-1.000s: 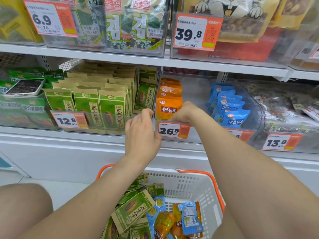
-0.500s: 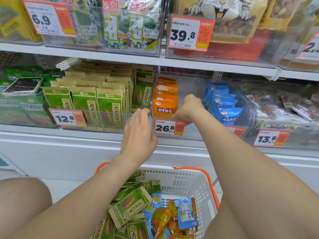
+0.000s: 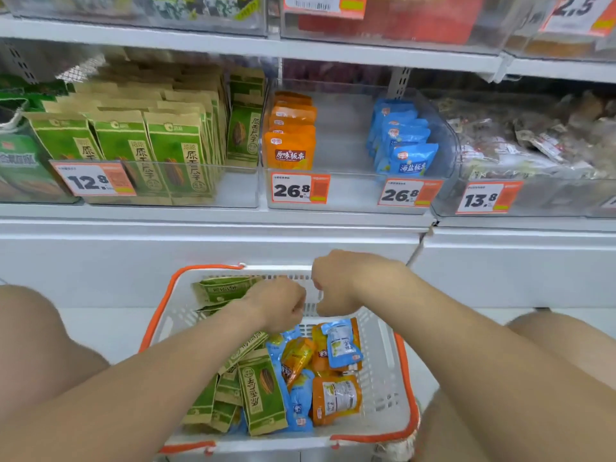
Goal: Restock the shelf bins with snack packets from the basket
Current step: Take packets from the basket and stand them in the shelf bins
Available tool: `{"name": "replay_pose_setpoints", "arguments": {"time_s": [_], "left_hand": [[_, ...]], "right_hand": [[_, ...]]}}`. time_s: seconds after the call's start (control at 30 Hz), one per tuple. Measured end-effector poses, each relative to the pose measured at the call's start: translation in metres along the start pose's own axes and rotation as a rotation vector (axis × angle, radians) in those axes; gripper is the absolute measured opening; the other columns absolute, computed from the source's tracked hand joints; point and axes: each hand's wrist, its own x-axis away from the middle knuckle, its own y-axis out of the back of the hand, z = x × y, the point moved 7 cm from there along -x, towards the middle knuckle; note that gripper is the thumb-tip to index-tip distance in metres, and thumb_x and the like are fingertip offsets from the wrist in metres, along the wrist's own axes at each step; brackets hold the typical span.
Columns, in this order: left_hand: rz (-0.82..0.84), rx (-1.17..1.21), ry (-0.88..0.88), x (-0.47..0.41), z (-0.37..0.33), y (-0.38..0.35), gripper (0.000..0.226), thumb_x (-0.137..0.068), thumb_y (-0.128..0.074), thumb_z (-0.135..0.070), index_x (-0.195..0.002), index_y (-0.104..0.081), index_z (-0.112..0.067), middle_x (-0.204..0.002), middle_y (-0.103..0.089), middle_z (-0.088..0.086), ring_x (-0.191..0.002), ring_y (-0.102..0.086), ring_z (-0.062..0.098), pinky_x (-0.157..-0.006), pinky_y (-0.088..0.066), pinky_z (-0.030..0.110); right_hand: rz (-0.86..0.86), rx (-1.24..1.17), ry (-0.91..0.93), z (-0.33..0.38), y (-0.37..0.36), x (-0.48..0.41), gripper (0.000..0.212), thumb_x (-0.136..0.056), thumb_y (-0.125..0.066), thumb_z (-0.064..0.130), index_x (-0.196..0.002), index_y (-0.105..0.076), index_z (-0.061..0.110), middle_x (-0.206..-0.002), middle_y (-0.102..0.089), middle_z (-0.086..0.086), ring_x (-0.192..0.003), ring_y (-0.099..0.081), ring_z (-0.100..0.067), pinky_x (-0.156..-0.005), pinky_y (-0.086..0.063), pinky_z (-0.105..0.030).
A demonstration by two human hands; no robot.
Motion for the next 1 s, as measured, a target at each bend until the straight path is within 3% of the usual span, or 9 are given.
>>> {"name": "replay_pose_setpoints", "arguments": {"time_s": [0.07, 0.2, 0.43, 0.5, 0.57, 0.63, 0.7, 0.87, 1.0], "left_hand": [[0.149, -0.058, -0.032, -0.004, -0.005, -0.037, 0.019, -0.1, -0.053, -0.03, -0.111, -0.063, -0.02, -0.108, -0.065, 0.003, -0.106, -0.065, 0.03, -0.084, -0.056, 0.042], [0.431, -0.291, -0.078, 0.003, -0.015, -0.108, 0.029, -0.103, -0.047, -0.014, -0.131, -0.054, -0.014, -0.123, -0.063, 0.012, -0.102, -0.062, 0.032, -0.094, -0.054, 0.051], [0.486, -0.744, -0.175, 0.015, -0.025, -0.183, 0.065, -0.112, -0.045, -0.031, -0.167, -0.01, -0.034, -0.161, -0.034, 0.022, -0.144, -0.038, 0.047, -0.119, -0.015, 0.075], [0.461, -0.829, -0.202, 0.013, -0.026, -0.192, 0.068, -0.111, -0.047, -0.033, -0.167, -0.01, -0.028, -0.156, -0.043, 0.022, -0.137, -0.048, 0.045, -0.116, -0.021, 0.075], [0.398, -0.82, -0.236, 0.009, -0.031, -0.189, 0.052, -0.11, -0.049, -0.024, -0.159, -0.033, -0.017, -0.123, -0.064, 0.017, -0.108, -0.063, 0.037, -0.113, -0.031, 0.069], [0.338, -0.835, -0.322, 0.006, -0.039, -0.183, 0.021, -0.106, -0.054, -0.01, -0.124, -0.063, -0.013, -0.08, -0.061, 0.006, -0.069, -0.055, 0.026, -0.105, -0.041, 0.058], [0.323, -0.873, -0.395, 0.006, -0.045, -0.171, 0.016, -0.1, -0.061, -0.001, -0.093, -0.067, -0.014, -0.067, -0.05, 0.002, -0.061, -0.045, 0.022, -0.094, -0.044, 0.051], [0.302, -0.833, -0.432, 0.003, -0.036, -0.165, 0.034, -0.096, -0.066, -0.002, -0.07, -0.05, -0.017, -0.071, -0.055, 0.0, -0.077, -0.059, 0.021, -0.072, -0.04, 0.039], [0.19, -0.775, -0.399, -0.001, -0.031, -0.149, 0.015, -0.101, -0.065, -0.013, -0.114, -0.07, -0.015, -0.117, -0.062, 0.01, -0.106, -0.058, 0.032, -0.09, -0.045, 0.047]], "right_hand": [[0.084, 0.043, 0.008, 0.003, -0.027, -0.005, 0.017, -0.094, -0.063, 0.021, -0.081, -0.054, 0.015, -0.084, -0.053, -0.004, -0.073, -0.06, -0.023, -0.066, -0.052, -0.035], [0.124, 0.084, 0.03, 0.005, -0.059, -0.01, 0.015, -0.098, -0.059, 0.014, -0.112, -0.06, 0.009, -0.086, -0.055, -0.003, -0.068, -0.053, -0.017, -0.068, -0.052, -0.036], [0.141, 0.023, 0.08, 0.0, -0.069, -0.024, 0.02, -0.098, -0.058, 0.018, -0.114, -0.065, 0.009, -0.107, -0.068, -0.008, -0.086, -0.066, -0.025, -0.075, -0.057, -0.037], [0.129, 0.007, 0.099, -0.001, -0.068, -0.027, 0.027, -0.098, -0.058, 0.019, -0.123, -0.065, 0.01, -0.116, -0.069, -0.01, -0.093, -0.069, -0.026, -0.08, -0.059, -0.039], [0.13, 0.018, 0.116, -0.001, -0.067, -0.029, 0.029, -0.1, -0.058, 0.017, -0.127, -0.062, 0.011, -0.118, -0.068, -0.009, -0.094, -0.068, -0.027, -0.081, -0.059, -0.04], [0.126, 0.032, 0.134, 0.002, -0.064, -0.029, 0.033, -0.101, -0.057, 0.017, -0.133, -0.058, 0.013, -0.122, -0.066, -0.009, -0.1, -0.069, -0.028, -0.087, -0.06, -0.042], [0.104, 0.046, 0.149, 0.004, -0.059, -0.028, 0.036, -0.101, -0.057, 0.018, -0.137, -0.058, 0.014, -0.126, -0.065, -0.008, -0.105, -0.069, -0.028, -0.091, -0.06, -0.044], [0.07, 0.04, 0.16, 0.006, -0.049, -0.027, 0.036, -0.101, -0.057, 0.021, -0.136, -0.059, 0.015, -0.129, -0.064, -0.007, -0.108, -0.068, -0.027, -0.092, -0.059, -0.043], [0.069, 0.02, 0.136, 0.003, -0.043, -0.025, 0.038, -0.102, -0.056, 0.024, -0.139, -0.057, 0.017, -0.135, -0.061, -0.008, -0.116, -0.065, -0.029, -0.095, -0.058, -0.043]]}}
